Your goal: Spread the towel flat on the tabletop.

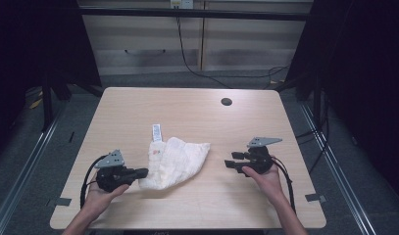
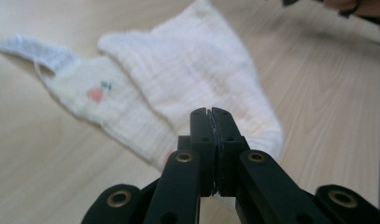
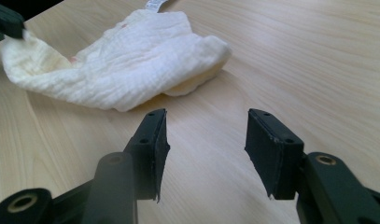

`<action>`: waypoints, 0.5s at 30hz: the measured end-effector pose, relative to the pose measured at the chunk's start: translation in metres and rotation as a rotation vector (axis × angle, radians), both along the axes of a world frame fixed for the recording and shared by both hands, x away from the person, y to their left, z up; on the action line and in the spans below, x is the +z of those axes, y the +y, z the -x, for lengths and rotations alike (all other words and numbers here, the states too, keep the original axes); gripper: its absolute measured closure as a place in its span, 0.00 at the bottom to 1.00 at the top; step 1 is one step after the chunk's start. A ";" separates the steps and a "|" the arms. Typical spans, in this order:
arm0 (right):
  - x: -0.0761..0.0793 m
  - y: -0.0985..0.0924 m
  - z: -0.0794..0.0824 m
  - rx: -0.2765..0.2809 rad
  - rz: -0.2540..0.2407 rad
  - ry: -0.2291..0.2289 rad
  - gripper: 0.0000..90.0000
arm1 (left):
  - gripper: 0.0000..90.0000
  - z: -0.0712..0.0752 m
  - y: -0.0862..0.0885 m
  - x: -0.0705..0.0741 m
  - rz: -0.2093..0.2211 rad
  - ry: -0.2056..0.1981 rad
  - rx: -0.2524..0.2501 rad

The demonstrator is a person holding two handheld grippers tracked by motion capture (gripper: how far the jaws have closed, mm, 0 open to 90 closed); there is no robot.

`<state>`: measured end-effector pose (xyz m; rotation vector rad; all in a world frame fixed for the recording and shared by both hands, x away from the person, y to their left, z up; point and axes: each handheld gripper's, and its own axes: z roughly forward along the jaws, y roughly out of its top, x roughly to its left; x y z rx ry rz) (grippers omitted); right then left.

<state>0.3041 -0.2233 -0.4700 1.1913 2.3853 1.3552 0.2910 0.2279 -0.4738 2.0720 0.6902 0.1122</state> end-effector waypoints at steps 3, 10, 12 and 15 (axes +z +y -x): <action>0.003 0.010 -0.005 0.020 0.004 -0.009 0.55 | 0.99 -0.006 0.000 -0.017 -0.063 0.037 0.015; 0.009 0.039 -0.028 0.063 0.003 -0.026 0.56 | 0.99 -0.011 0.002 -0.024 -0.047 0.084 0.027; 0.006 0.045 -0.037 0.055 0.004 -0.012 0.55 | 0.99 -0.012 0.004 -0.025 -0.032 0.095 0.032; 0.000 0.052 -0.050 0.055 0.000 0.011 0.53 | 0.99 -0.013 0.006 -0.026 -0.028 0.099 0.041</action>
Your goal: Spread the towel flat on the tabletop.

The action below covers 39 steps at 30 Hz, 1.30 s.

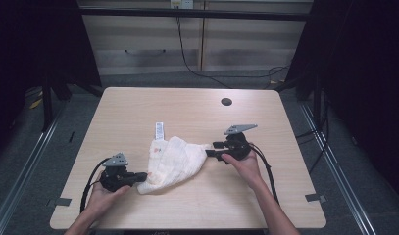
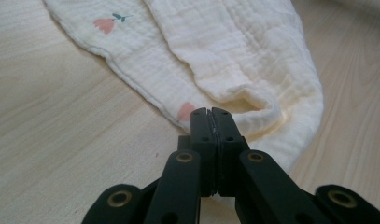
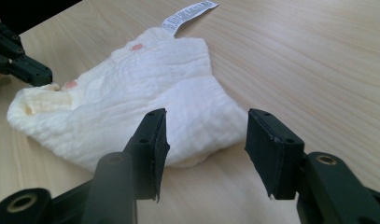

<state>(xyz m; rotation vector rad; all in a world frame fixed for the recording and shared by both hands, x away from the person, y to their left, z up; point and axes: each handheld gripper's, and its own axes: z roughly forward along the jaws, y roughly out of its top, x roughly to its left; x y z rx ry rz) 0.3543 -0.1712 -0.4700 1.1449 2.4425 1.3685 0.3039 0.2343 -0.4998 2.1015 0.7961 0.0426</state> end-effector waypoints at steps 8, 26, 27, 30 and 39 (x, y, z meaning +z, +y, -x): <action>-0.014 0.015 -0.028 0.012 0.001 0.059 0.63 | 0.99 -0.001 0.005 0.002 0.030 -0.001 0.029; -0.022 -0.020 0.060 0.060 0.116 0.045 0.99 | 0.99 0.003 0.003 0.007 0.100 0.003 0.039; -0.021 -0.024 0.066 0.053 0.119 0.042 0.99 | 0.99 0.003 0.002 0.007 0.099 0.004 0.034; -0.021 -0.033 0.085 0.043 0.088 0.067 0.99 | 0.99 0.004 -0.001 0.007 0.089 0.002 0.023; -0.011 -0.043 0.089 0.010 0.052 0.034 0.76 | 0.99 0.003 -0.004 0.005 0.068 0.002 0.014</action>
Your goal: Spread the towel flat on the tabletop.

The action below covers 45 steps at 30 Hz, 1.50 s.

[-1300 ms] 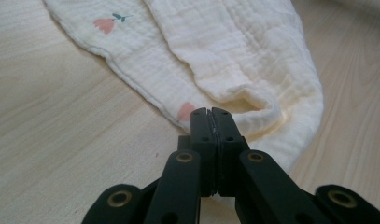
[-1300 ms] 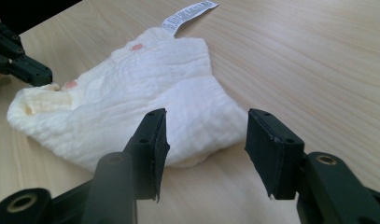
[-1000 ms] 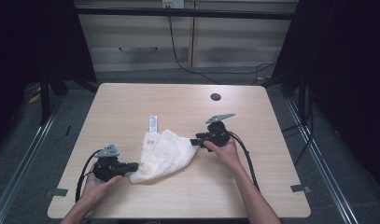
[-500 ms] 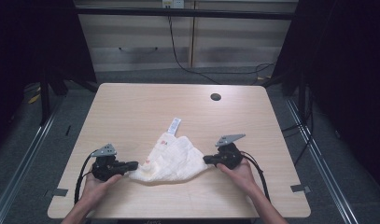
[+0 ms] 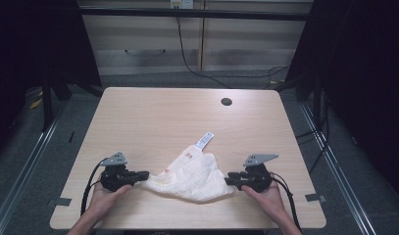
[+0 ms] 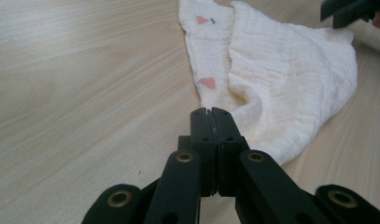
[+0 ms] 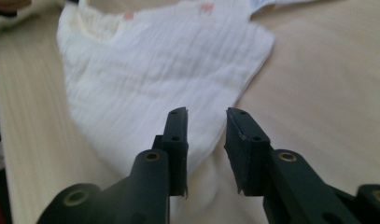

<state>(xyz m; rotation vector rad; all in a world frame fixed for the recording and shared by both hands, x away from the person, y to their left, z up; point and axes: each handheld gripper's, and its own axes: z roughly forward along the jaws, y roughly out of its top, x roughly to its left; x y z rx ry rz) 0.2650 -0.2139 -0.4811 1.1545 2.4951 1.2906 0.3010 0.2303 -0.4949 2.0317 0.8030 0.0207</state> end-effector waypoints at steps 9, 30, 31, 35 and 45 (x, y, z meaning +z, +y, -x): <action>-0.006 0.016 -0.082 -0.017 -0.007 0.005 0.71 | 0.99 -0.003 0.000 -0.004 -0.014 0.012 -0.006; -0.027 0.045 -0.102 0.091 0.004 0.063 0.97 | 0.99 -0.006 0.005 -0.005 0.002 0.020 0.015; -0.027 0.045 -0.102 0.089 0.000 0.060 0.97 | 0.99 -0.006 0.005 -0.005 0.004 0.017 0.018; -0.015 0.041 -0.100 0.073 -0.031 0.036 0.97 | 0.99 -0.006 0.006 0.000 0.031 0.006 0.025; 0.046 0.010 -0.095 0.024 -0.087 -0.079 0.97 | 0.99 -0.015 0.002 0.039 0.130 -0.086 0.045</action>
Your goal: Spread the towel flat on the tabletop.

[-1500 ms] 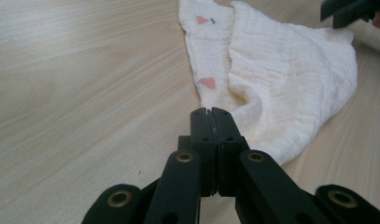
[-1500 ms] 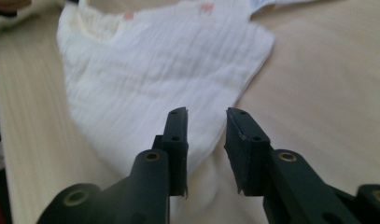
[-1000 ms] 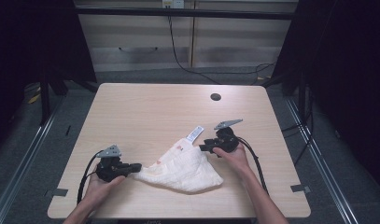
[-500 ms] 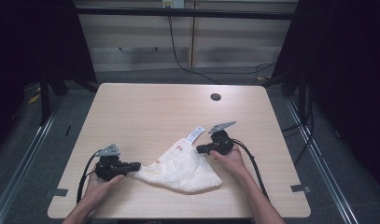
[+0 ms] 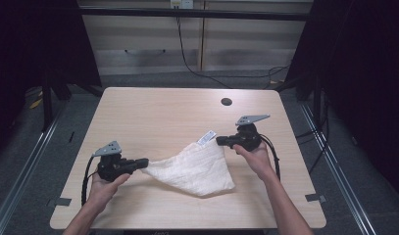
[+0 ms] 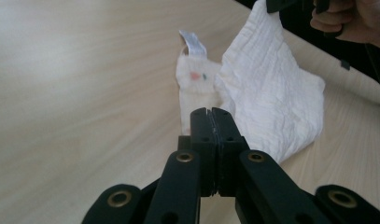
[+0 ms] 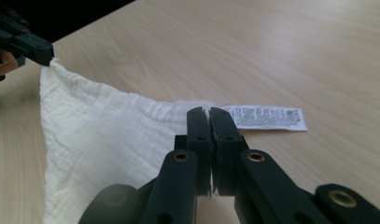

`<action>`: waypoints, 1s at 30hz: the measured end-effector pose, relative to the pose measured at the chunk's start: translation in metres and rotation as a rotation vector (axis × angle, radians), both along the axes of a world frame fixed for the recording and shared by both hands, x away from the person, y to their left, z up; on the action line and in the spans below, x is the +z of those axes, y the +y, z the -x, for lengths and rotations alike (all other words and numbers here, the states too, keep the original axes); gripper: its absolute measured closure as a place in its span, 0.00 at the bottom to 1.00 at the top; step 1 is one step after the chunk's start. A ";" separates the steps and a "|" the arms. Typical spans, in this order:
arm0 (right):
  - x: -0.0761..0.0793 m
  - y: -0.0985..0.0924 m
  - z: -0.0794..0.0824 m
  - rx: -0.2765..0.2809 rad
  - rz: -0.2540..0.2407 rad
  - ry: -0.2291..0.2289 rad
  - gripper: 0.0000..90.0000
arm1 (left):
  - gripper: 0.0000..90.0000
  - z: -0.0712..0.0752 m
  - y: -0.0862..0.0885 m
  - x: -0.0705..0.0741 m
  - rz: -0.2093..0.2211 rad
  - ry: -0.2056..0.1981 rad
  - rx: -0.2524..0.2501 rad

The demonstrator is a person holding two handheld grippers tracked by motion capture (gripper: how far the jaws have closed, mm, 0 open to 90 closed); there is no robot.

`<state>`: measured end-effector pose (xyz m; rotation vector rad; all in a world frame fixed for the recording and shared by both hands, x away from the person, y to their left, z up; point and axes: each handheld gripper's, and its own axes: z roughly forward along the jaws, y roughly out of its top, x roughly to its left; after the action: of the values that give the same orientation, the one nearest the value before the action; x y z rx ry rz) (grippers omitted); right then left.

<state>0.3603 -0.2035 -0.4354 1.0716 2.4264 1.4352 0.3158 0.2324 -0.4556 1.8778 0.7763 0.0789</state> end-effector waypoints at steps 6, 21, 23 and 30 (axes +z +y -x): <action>0.031 -0.013 -0.001 -0.029 -0.021 -0.057 0.97 | 0.99 -0.015 0.001 0.035 0.043 -0.066 0.034; 0.103 -0.023 -0.035 -0.113 -0.075 -0.162 0.97 | 0.99 -0.072 -0.010 0.125 0.068 -0.182 0.111; 0.111 -0.022 -0.043 -0.126 -0.075 -0.170 0.97 | 0.99 -0.084 -0.013 0.135 0.039 -0.185 0.125; 0.145 -0.023 -0.069 -0.175 -0.055 -0.202 0.97 | 0.99 -0.115 -0.019 0.174 0.041 -0.219 0.173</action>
<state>0.4289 -0.2263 -0.2906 1.0634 2.1113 1.4809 0.4313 0.2137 -0.2819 1.7256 0.7798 0.3689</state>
